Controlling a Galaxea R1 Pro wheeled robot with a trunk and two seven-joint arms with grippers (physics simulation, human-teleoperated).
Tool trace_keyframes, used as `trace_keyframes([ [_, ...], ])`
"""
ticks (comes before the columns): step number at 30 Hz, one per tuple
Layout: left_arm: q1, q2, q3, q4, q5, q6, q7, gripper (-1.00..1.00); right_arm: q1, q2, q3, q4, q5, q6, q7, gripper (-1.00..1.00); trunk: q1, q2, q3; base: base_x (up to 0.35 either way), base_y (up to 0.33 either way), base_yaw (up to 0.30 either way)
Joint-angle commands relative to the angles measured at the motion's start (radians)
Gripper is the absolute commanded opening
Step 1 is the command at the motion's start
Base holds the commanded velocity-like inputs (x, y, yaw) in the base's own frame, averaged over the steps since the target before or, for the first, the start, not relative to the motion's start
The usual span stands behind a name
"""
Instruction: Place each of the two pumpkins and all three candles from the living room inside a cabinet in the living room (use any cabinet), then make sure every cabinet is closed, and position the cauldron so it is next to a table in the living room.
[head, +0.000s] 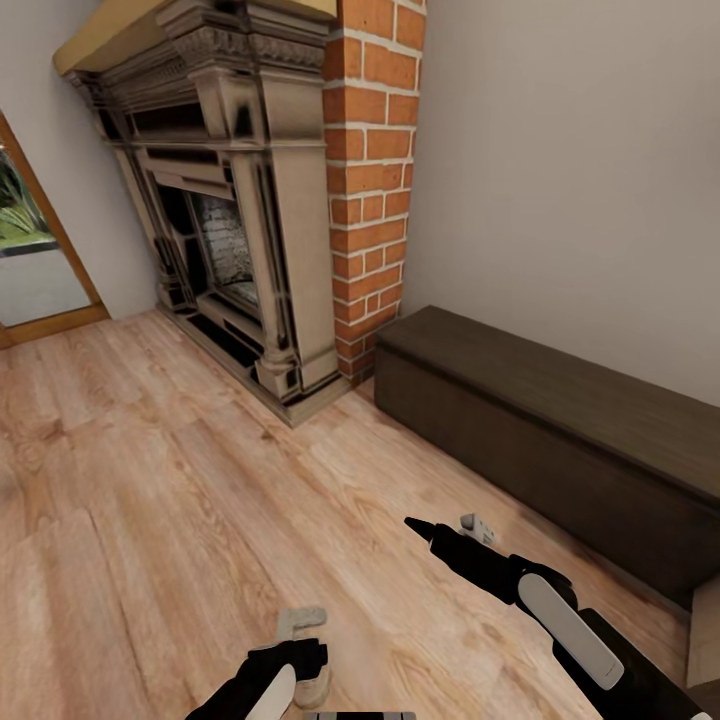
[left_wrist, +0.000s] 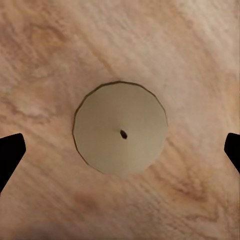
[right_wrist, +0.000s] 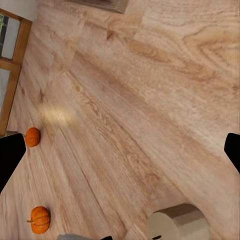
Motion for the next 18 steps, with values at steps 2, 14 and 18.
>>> trace_keyframes([
  [2, -0.001, 0.001, -0.004, -0.002, 0.010, 0.001, 0.009, 1.00, -0.001, -0.001, 0.001, -0.001, -0.005, 0.001, -0.001, 1.00, 0.000, 0.000, -0.001, 0.126, 0.000, 0.000],
  [14, -0.001, 0.001, -0.004, -0.002, 0.006, -0.002, 0.009, 1.00, -0.001, -0.001, 0.001, -0.001, -0.004, 0.001, -0.001, 1.00, 0.000, 0.000, -0.001, 0.082, 0.000, 0.000],
  [18, -0.001, 0.000, -0.003, -0.002, 0.007, -0.003, 0.009, 1.00, -0.001, -0.001, 0.001, -0.001, -0.004, 0.001, -0.001, 1.00, 0.000, 0.000, -0.001, 0.001, 0.000, 0.000],
])
